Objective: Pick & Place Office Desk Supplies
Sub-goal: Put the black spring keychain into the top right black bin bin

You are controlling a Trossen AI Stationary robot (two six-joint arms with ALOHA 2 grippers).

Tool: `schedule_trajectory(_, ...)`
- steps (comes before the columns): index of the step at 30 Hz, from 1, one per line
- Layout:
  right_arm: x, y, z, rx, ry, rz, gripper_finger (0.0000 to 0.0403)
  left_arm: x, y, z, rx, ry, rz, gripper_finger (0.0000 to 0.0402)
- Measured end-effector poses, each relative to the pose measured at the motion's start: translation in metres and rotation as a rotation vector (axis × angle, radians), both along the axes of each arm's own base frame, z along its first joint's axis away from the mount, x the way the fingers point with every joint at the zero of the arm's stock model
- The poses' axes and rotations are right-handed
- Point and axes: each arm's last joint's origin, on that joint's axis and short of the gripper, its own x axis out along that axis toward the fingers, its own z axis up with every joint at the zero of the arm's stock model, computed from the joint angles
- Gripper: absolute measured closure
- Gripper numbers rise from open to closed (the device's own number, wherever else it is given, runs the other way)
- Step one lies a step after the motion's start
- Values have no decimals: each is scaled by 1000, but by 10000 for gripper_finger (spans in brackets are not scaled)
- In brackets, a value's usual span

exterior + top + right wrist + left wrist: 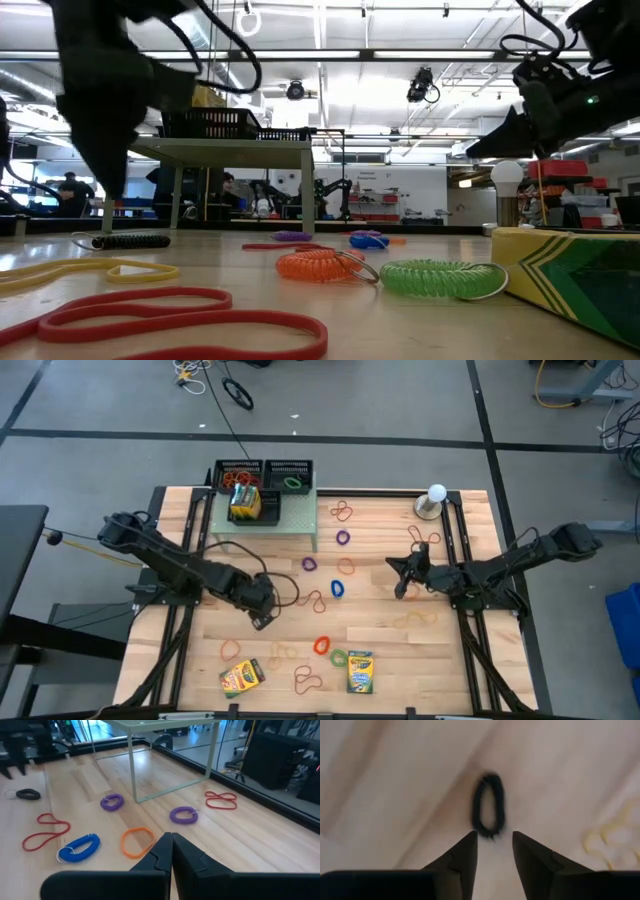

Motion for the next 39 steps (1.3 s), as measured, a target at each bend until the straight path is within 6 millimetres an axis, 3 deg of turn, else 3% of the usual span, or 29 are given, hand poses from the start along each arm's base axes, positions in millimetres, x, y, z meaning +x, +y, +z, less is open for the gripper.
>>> schedule_trajectory(10, 0, -1, 0, 9, 2, 8, 392, -6, 19, -27, 67, -28, 5, 262)
schedule_trajectory(29, 1, -1, 0, 11, -5, 8, 392, -3, 16, -51, 99, -2, -131, 281)
schedule_trajectory(34, 1, -1, 0, 10, -6, 8, 392, 3, 13, -43, 92, -33, -157, 329)
schedule_trajectory(39, 1, -1, 0, 10, -6, 8, 392, 20, 7, -12, 60, -170, -209, 389)
